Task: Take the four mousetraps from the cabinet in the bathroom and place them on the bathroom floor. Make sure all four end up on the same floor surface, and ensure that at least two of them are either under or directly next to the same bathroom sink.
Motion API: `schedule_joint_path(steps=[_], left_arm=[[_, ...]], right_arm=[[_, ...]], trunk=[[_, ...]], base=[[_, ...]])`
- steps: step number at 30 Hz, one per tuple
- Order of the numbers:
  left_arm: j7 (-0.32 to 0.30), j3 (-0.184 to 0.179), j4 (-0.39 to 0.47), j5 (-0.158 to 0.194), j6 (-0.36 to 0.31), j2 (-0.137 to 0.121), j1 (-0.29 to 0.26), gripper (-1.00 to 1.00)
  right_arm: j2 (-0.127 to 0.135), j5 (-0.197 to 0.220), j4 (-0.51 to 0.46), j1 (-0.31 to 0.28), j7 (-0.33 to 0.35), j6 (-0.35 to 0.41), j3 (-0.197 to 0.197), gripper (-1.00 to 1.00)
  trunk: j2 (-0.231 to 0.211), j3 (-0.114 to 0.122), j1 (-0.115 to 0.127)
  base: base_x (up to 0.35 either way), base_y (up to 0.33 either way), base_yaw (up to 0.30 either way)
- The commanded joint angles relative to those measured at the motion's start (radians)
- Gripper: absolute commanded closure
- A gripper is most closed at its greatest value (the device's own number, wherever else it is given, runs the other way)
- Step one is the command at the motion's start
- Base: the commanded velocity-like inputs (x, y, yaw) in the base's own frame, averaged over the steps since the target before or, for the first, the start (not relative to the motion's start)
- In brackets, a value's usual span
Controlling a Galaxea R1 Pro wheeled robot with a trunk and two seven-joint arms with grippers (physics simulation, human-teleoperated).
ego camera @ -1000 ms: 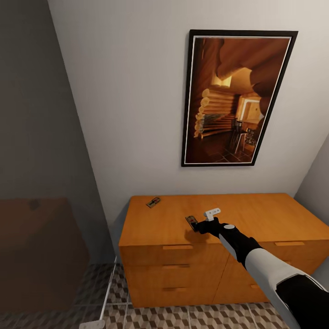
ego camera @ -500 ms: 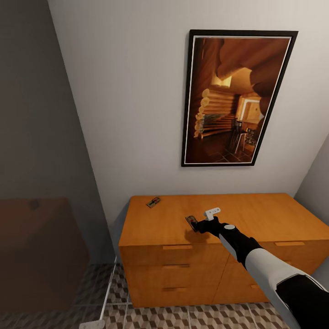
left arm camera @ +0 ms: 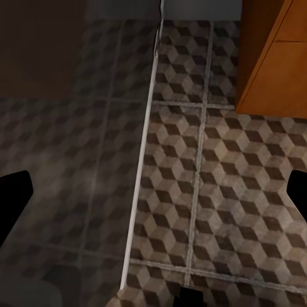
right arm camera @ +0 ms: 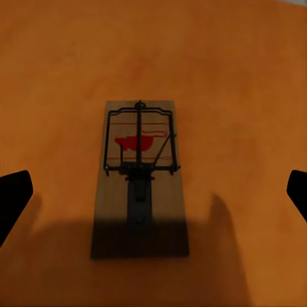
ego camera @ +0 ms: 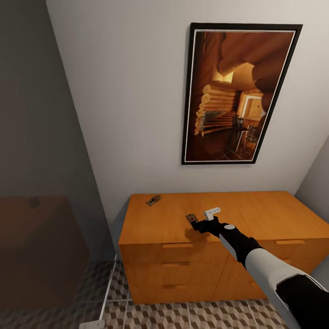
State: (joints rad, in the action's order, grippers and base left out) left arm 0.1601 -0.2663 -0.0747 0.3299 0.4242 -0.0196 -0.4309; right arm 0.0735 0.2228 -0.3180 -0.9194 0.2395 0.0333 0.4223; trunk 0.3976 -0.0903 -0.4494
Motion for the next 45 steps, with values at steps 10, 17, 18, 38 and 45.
schedule_joint_path(steps=[10,17,18,38,45], left_arm=[[0.002,-0.009,-0.004,0.005,0.005,0.000,-0.002,-1.00],[0.002,-0.009,-0.004,0.005,0.005,0.001,-0.002,-1.00],[0.002,-0.008,-0.004,0.005,0.005,0.000,-0.002,-1.00],[0.002,-0.008,-0.004,0.004,0.005,0.001,-0.002,-1.00],[0.002,-0.009,-0.004,0.004,0.005,0.001,-0.002,-1.00]], right_arm=[[0.000,0.010,0.011,-0.001,0.001,0.003,0.006,-1.00],[0.001,0.010,0.015,-0.001,0.001,0.002,0.006,-1.00],[0.001,0.010,0.015,-0.001,0.001,0.002,0.006,-1.00],[0.000,0.010,0.017,-0.001,0.000,0.001,0.006,-1.00],[0.000,0.010,0.017,-0.001,0.000,0.001,0.006,-1.00]], trunk=[[0.002,-0.018,-0.001],[0.002,-0.029,-0.001],[0.002,-0.030,-0.001],[0.002,-0.045,-0.001],[0.002,-0.045,-0.001]], base=[[0.000,0.000,0.000],[0.000,0.000,0.000],[0.000,0.000,0.000],[0.000,0.000,0.000],[0.000,0.000,0.000]])
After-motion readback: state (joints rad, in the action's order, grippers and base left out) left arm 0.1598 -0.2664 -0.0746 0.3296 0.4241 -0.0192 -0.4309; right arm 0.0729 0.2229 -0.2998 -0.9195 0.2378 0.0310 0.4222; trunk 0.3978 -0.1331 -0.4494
